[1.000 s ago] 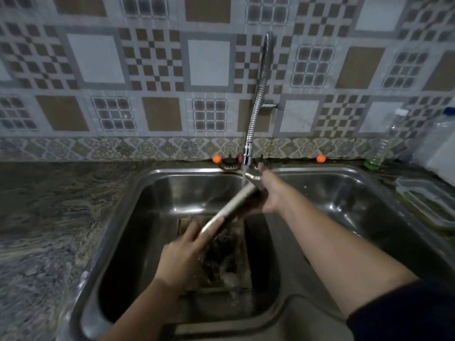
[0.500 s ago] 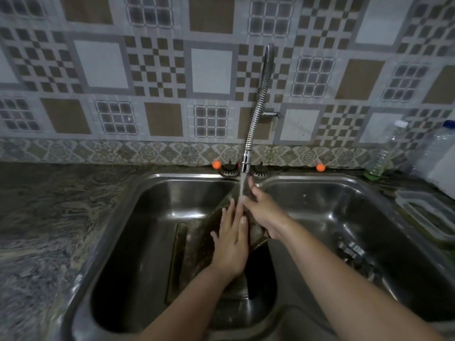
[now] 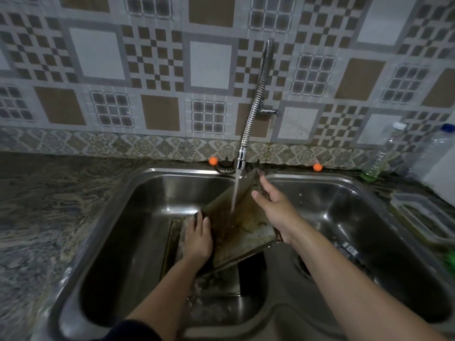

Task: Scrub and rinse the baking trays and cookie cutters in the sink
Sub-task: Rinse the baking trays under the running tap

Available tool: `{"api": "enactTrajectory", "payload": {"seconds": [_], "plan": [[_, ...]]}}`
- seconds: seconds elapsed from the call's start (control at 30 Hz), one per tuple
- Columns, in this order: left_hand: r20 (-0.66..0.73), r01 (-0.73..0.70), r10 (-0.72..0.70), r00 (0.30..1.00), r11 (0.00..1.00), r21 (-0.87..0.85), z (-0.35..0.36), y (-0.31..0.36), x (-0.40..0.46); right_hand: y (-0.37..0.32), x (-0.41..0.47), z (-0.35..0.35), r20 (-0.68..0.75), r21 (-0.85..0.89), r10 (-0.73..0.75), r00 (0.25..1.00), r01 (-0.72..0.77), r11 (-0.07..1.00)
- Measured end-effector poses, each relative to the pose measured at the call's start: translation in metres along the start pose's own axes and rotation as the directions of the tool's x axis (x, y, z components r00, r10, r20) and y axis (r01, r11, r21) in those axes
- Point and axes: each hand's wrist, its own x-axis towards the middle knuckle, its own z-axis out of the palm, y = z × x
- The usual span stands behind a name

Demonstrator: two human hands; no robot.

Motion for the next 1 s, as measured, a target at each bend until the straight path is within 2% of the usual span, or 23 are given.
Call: {"api": "enactTrajectory", "payload": {"seconds": [0.13, 0.23, 0.4, 0.63, 0.77, 0.87, 1.0], "plan": [[0.086, -0.065, 0.064, 0.994, 0.998, 0.016, -0.015, -0.03, -0.024, 0.001, 0.017, 0.006, -0.04, 0.112, 0.05, 0.998, -0.045, 0.993], [0.135, -0.206, 0.19, 0.973, 0.972, 0.114, -0.025, -0.029, -0.041, 0.005, 0.026, 0.016, -0.071, 0.15, 0.085, 0.994, -0.074, 0.986], [0.171, -0.424, 0.393, 0.904, 0.879, 0.218, -0.044, -0.014, -0.052, 0.012, 0.026, 0.05, -0.063, 0.12, 0.077, 0.995, -0.07, 0.99], [0.32, -0.573, 0.481, 0.816, 0.743, 0.346, -0.073, -0.028, -0.057, 0.021, 0.018, 0.071, -0.155, 0.161, 0.137, 0.978, -0.112, 0.981], [0.386, -0.695, 0.579, 0.719, 0.611, 0.379, -0.078, -0.025, -0.066, 0.026, 0.01, 0.077, -0.198, 0.208, 0.166, 0.966, -0.124, 0.97], [0.344, -0.745, 0.666, 0.662, 0.538, 0.394, -0.084, -0.03, -0.07, 0.025, 0.009, 0.088, -0.24, 0.233, 0.163, 0.957, -0.106, 0.967], [0.177, -0.777, 0.766, 0.618, 0.561, 0.284, -0.099, -0.04, -0.067, 0.009, 0.005, 0.108, -0.255, 0.232, 0.106, 0.961, -0.046, 0.972]]}}
